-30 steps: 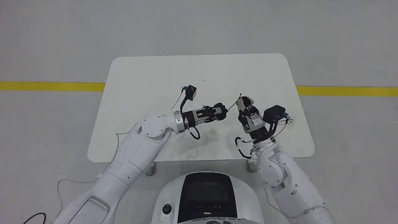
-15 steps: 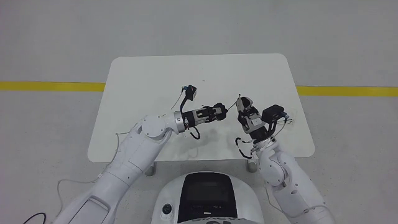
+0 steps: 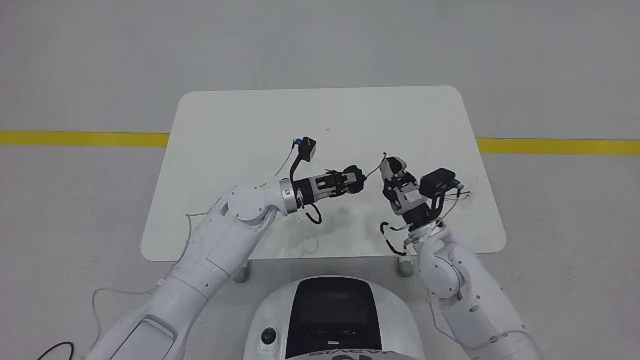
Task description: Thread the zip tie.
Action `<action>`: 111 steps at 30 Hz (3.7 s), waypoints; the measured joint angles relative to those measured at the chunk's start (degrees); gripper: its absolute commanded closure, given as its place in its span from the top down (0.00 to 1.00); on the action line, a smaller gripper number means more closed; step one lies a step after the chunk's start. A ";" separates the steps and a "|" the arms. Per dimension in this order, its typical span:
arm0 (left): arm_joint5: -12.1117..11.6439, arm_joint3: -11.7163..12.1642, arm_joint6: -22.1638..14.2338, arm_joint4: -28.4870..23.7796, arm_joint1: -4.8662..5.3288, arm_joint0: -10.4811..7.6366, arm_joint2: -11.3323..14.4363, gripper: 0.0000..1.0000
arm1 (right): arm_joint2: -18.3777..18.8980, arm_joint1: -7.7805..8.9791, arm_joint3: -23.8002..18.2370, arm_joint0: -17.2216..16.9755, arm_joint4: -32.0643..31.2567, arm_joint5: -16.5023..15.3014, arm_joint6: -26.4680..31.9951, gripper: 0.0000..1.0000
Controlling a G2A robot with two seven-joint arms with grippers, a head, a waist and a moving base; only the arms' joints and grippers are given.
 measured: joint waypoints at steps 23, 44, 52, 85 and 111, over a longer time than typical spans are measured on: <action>0.00 0.00 0.00 0.00 0.00 0.00 0.00 0.00 | 0.72 0.18 0.04 0.36 -0.81 -1.17 0.94 0.00; 0.00 0.00 0.00 0.00 0.00 0.00 0.00 0.00 | -0.19 0.09 -0.46 0.78 0.98 -4.10 0.35 0.00; 0.00 0.00 0.00 0.00 0.00 0.00 0.00 0.00 | -0.53 0.22 -0.59 0.82 1.88 -4.28 0.15 0.00; 0.00 0.00 0.00 0.00 0.00 0.00 0.00 0.00 | -2.31 1.76 -1.26 1.04 5.29 -4.28 -0.43 0.00; 0.00 0.00 0.00 0.00 0.00 0.00 0.00 0.00 | -0.94 2.02 -0.97 0.53 6.68 -4.28 -0.93 0.00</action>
